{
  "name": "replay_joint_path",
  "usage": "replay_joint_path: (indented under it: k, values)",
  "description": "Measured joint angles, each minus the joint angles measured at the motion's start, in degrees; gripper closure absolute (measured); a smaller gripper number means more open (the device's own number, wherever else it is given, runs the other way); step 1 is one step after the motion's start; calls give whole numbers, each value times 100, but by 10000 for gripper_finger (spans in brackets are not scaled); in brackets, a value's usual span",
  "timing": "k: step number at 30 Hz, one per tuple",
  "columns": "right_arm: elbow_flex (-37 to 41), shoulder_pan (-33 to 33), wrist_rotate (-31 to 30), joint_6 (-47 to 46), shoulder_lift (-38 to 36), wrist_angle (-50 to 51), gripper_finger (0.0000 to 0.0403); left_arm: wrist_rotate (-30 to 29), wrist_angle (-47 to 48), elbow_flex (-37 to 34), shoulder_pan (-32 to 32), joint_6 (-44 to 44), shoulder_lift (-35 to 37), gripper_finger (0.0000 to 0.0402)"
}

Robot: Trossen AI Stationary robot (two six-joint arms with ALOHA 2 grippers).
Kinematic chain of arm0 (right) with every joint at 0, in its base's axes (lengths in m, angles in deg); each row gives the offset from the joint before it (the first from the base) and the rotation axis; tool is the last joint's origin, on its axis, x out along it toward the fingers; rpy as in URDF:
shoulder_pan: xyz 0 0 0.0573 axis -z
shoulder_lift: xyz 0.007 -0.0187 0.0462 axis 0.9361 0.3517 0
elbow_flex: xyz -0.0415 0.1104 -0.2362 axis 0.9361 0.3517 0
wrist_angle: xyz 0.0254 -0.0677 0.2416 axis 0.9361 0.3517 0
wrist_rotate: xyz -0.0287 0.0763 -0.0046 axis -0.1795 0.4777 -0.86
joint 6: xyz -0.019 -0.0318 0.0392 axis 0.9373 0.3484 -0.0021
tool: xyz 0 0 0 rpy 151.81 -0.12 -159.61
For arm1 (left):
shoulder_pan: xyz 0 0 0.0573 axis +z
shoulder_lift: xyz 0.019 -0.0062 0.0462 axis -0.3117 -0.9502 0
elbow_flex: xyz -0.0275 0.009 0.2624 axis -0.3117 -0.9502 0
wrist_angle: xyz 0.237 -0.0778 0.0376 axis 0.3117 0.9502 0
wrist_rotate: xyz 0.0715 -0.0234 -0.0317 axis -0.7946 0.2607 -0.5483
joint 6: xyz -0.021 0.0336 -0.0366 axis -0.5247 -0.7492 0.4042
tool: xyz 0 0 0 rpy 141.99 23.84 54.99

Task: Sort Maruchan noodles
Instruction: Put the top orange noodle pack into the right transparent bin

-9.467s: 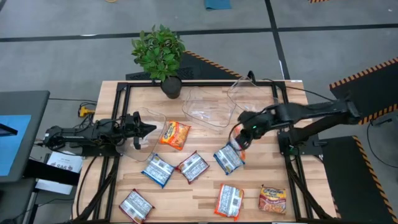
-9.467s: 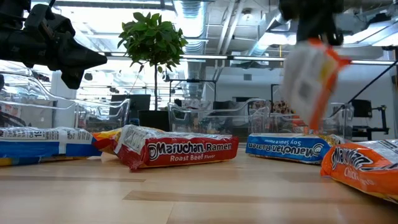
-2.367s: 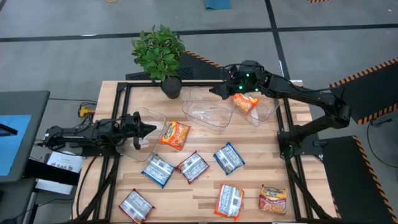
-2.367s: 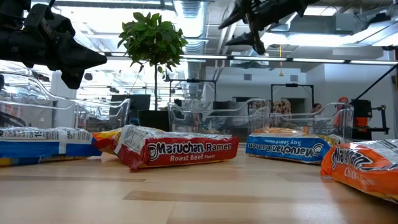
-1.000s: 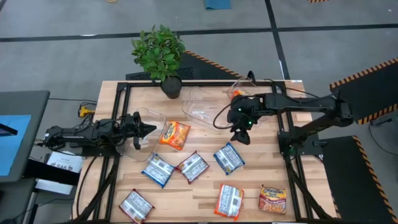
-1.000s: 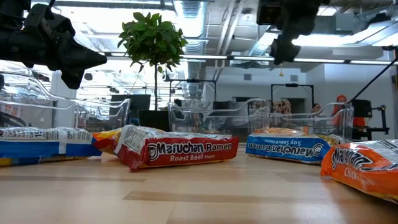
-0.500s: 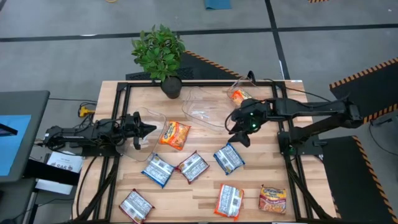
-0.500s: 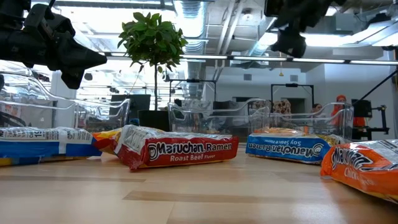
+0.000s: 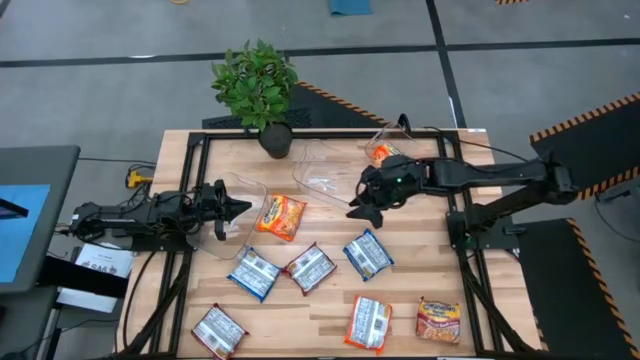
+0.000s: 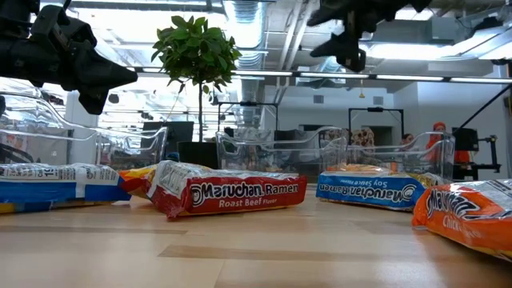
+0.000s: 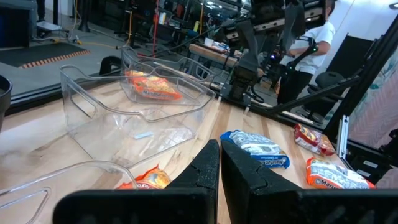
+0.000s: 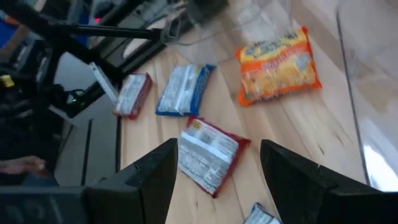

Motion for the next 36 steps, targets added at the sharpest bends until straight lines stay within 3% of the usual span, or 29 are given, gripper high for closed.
replay_joint_path:
  k: [19, 24, 29, 32, 36]
  values:
    - [-4, -13, -14, -1158, -105, -1709, 147, 17, -14, 0, 1, 36, 0, 401]
    - [-4, -11, -17, -1122, -105, -2117, 147, -24, -600, 0, -7, 1838, 0, 401]
    - [-4, -11, -19, -1100, -105, -2188, 147, -923, -1188, 0, -7, 3262, -3, 401]
    - [-4, -11, -21, -1100, -105, -2188, 147, -1598, -1679, 43, 3, 3553, -42, 401]
    - [-4, -11, -23, -1096, -105, -2191, 147, -1399, -1664, 604, -7, 3014, -305, 387]
